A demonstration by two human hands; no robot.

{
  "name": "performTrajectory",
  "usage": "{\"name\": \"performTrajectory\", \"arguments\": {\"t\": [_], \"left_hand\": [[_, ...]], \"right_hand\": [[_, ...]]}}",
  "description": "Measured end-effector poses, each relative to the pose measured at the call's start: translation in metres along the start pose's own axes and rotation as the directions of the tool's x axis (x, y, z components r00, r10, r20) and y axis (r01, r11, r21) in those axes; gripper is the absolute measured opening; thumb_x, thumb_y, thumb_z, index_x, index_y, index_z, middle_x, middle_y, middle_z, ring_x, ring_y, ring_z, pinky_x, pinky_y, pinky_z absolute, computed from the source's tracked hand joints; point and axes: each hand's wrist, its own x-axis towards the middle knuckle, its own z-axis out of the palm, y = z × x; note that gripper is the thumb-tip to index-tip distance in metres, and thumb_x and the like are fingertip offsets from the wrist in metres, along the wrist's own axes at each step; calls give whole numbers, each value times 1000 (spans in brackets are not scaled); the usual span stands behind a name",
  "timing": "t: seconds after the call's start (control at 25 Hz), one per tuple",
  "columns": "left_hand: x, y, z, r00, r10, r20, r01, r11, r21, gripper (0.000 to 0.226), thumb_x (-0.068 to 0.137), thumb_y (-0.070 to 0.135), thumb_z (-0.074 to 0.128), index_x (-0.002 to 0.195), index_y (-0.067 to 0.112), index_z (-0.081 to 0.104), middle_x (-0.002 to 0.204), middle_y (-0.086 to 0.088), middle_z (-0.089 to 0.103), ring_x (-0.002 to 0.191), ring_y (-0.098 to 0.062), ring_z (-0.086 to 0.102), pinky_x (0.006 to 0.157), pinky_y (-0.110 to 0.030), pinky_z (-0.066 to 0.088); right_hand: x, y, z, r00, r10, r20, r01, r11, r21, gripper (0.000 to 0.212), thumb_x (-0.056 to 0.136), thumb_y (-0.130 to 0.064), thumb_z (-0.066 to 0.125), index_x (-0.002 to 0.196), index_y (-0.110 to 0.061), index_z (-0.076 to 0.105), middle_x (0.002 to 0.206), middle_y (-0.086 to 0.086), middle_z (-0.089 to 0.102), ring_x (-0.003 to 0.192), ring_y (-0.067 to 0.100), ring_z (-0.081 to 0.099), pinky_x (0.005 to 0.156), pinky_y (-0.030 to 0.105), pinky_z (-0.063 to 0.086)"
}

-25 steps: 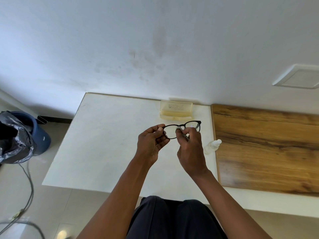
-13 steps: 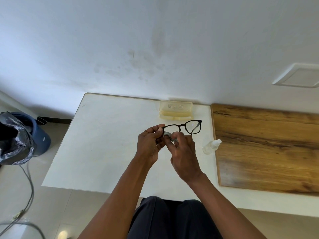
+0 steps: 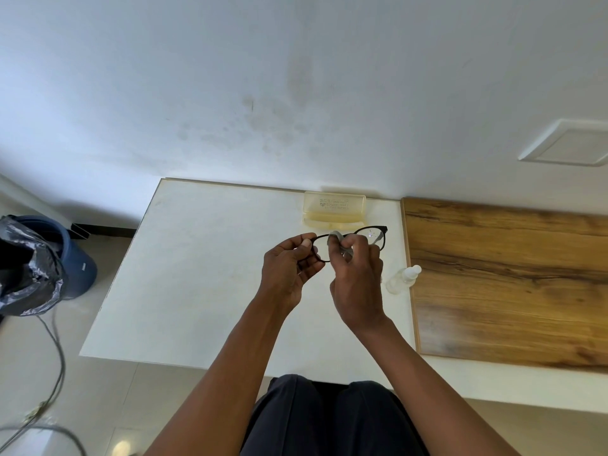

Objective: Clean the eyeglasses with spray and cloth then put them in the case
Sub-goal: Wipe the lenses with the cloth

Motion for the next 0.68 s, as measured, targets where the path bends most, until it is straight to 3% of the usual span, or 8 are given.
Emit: {"name": "performTrajectory", "arguments": {"t": [0.12,0.24,0.4,0.48,0.68], "left_hand": [[-1,-1,1,1000,11,20,-11,1000,3,21,89,0,50,86,7,70,75,-8,71,70,-22,66,60,-27,56],[1,0,-3,1000,11,13,-11,1000,13,23,89,-1,48,87,7,70,80,-12,70,75,-26,66,65,-30,56],[2,2,-6,1000,6,7,-6,1000,-1,22,89,0,51,87,8,71,72,-9,63,67,-20,62,64,-29,57],[1,2,-6,1000,1,12,-1,1000,6,21,89,1,51,89,7,71,71,-9,62,65,-18,61,63,-28,57],[-1,2,-5,1000,-10,18,9,1000,22,20,90,2,50,90,7,69,72,-8,61,65,-18,60,63,-28,57]], "right_hand": [[-2,-7,2,997,-83,5,83,996,-24,42,72,8,53,110,-6,65,94,16,64,79,34,60,59,35,50],[-9,-6,2,989,-143,33,144,989,-44,49,65,7,70,111,-9,66,93,13,65,77,31,62,56,32,50],[-21,7,0,978,-207,11,207,972,-114,51,63,5,75,110,-11,66,91,11,66,81,25,54,52,29,46],[-23,15,-2,983,-181,-13,178,976,-126,52,62,8,74,111,-9,66,92,12,66,86,24,45,54,30,47],[-10,19,-6,997,-78,-14,76,991,-112,60,54,17,72,109,-5,67,89,16,65,75,32,62,56,33,49]]}}
